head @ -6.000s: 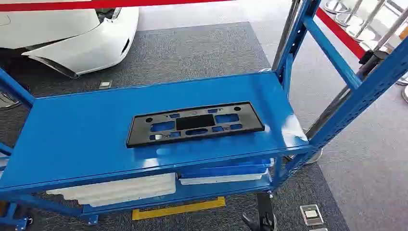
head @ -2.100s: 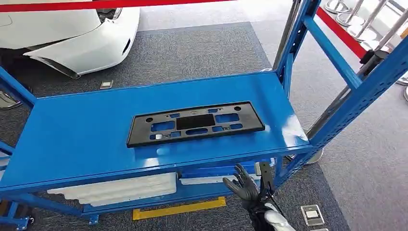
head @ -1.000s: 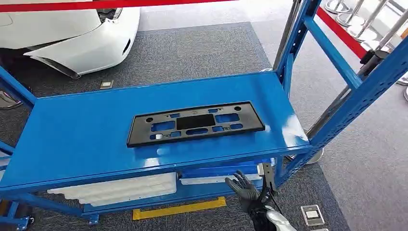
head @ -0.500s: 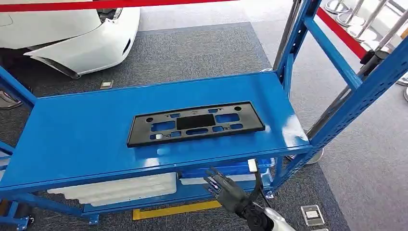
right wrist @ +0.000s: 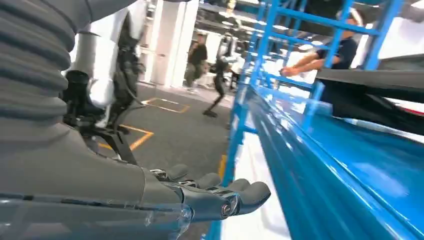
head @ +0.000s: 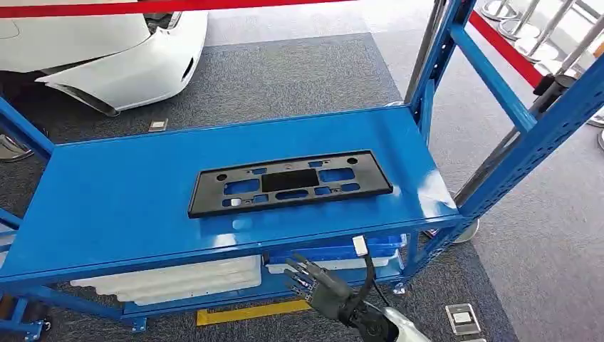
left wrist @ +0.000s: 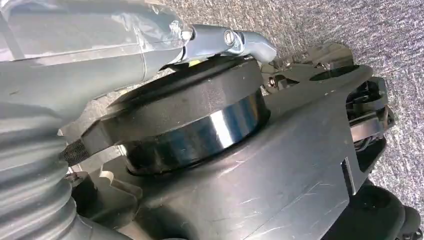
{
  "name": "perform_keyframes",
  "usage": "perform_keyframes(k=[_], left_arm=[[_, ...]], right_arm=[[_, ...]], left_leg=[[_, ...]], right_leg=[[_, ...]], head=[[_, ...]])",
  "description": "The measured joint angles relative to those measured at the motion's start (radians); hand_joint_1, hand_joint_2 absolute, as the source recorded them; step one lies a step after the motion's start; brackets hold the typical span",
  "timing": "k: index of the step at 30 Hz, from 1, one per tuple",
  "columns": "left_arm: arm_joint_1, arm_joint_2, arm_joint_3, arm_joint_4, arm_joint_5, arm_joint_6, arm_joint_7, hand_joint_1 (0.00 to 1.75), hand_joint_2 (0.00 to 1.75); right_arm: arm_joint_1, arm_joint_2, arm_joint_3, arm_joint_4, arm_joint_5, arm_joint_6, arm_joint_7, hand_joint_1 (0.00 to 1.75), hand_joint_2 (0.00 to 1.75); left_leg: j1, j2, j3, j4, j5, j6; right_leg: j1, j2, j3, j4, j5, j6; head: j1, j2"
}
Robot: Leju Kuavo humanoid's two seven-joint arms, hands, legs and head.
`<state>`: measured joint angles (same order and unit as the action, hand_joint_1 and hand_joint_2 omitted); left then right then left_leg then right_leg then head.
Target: Take the parts from the cabinet and place them on the table.
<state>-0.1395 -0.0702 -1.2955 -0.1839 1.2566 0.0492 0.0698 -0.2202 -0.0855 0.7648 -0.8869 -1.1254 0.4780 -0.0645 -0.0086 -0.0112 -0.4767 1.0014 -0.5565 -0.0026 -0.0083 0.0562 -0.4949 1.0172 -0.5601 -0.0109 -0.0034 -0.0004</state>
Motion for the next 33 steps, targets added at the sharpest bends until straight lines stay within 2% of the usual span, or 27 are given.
perform_keyframes(k=[3, 7, 9, 15, 24, 27, 30, 33], left_arm=[[0.0, 0.0, 0.0, 0.0, 0.002, 0.0, -0.002, 0.0, 1.75], [0.0, 0.001, 0.0, 0.0, 0.002, 0.0, -0.003, 0.0, 1.75], [0.0, 0.001, 0.0, 0.0, 0.006, 0.001, -0.003, 0.0, 1.75], [0.0, 0.001, 0.0, 0.0, 0.011, 0.004, -0.003, 0.0, 1.75], [0.001, 0.001, -0.002, 0.0, 0.0, 0.006, -0.005, 0.0, 1.75], [0.0, 0.001, -0.004, 0.0, -0.002, 0.006, -0.005, 0.0, 1.75], [0.0, 0.001, -0.007, 0.0, -0.004, 0.006, -0.005, 0.0, 1.75], [0.0, 0.001, -0.008, 0.0, -0.005, 0.006, -0.005, 0.0, 1.75]], right_arm=[[-0.007, 0.007, 0.014, 0.0, -0.023, -0.005, 0.023, 0.0, 1.75], [-0.012, 0.033, 0.035, 0.001, -0.104, -0.044, 0.116, 0.0, 1.75], [-0.013, 0.048, 0.049, 0.002, -0.137, -0.068, 0.135, 0.0, 1.75], [-0.02, 0.086, 0.077, 0.01, -0.213, -0.13, 0.137, 0.0, 1.75], [-0.026, 0.127, 0.122, 0.013, -0.249, -0.137, 0.153, 0.0, 1.75], [-0.032, 0.144, 0.139, 0.019, -0.248, -0.115, 0.134, 0.0, 1.75], [-0.057, 0.156, 0.156, 0.024, -0.209, -0.082, 0.054, 0.0, 1.75], [-0.083, 0.16, 0.169, 0.028, -0.19, -0.078, 0.031, 0.0, 1.75]], left_leg=[[0.0, 0.0, 0.0, 0.0, 0.0, 0.0], [0.0, 0.0, 0.0, 0.0, 0.0, 0.0], [0.0, 0.0, 0.0, 0.0, 0.0, 0.0], [0.0, 0.0, 0.0, 0.0, 0.0, 0.0], [0.0, 0.0, 0.0, 0.0, 0.0, 0.0], [0.0, 0.0, 0.0, 0.0, 0.0, 0.0], [0.0, 0.0, 0.0, 0.0, 0.0, 0.0], [0.0, 0.0, 0.0, 0.0, 0.0, 0.0]], right_leg=[[0.0, 0.0, 0.0, 0.0, 0.0, 0.0], [0.0, 0.0, 0.0, 0.0, 0.0, 0.0], [0.0, 0.0, 0.0, 0.0, 0.0, 0.0], [0.0, 0.0, 0.0, 0.0, 0.0, 0.0], [0.0, 0.0, 0.0, 0.0, 0.0, 0.0], [0.0, 0.0, 0.0, 0.0, 0.0, 0.0], [0.0, 0.0, 0.0, 0.0, 0.0, 0.0], [0.0, 0.0, 0.001, 0.0, 0.0, 0.0]], head=[[0.0, 0.0], [0.0, 0.0], [0.0, 0.0], [0.001, 0.0], [0.0, 0.0], [0.0, 0.0], [0.0, 0.0], [0.001, 0.0]])
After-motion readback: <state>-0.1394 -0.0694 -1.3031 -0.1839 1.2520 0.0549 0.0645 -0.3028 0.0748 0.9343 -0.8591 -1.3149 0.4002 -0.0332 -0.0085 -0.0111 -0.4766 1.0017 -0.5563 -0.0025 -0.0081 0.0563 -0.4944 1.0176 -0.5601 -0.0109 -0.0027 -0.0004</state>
